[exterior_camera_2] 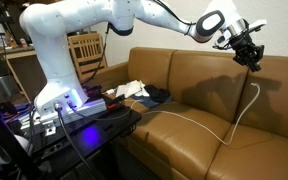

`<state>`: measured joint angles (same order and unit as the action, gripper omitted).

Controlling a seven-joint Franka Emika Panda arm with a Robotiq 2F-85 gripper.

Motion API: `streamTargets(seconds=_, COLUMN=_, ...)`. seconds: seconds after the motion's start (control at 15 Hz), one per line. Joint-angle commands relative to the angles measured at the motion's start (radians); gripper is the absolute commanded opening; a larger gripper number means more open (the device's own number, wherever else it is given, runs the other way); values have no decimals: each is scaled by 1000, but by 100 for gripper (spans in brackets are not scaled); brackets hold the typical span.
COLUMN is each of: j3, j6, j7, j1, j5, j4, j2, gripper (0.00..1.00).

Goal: Move the white cable to the right side of the sofa

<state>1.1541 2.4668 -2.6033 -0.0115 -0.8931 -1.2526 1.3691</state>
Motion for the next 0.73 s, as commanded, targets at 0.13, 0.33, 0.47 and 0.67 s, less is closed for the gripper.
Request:
streamTargets(seconds=0.13, j3=60, j6=-23, j7=0, j1=79, j5=-196, j4=-21, j2=12, gripper=64)
streamTargets(seconds=0.33, j3=-51, j6=18, j7=134, j1=109, j5=-174, j4=-21, j2=-69, gripper=84)
streamTargets(seconds=0.47, j3=-82, j6=44, j7=269, j1=150, j5=-182, j4=-80, j2=-107, gripper=98)
streamTargets(seconds=0.67, j3=-164, j6=86, j7=199, j1=114, j5=-30, j4=-46, j2=-141, gripper=94)
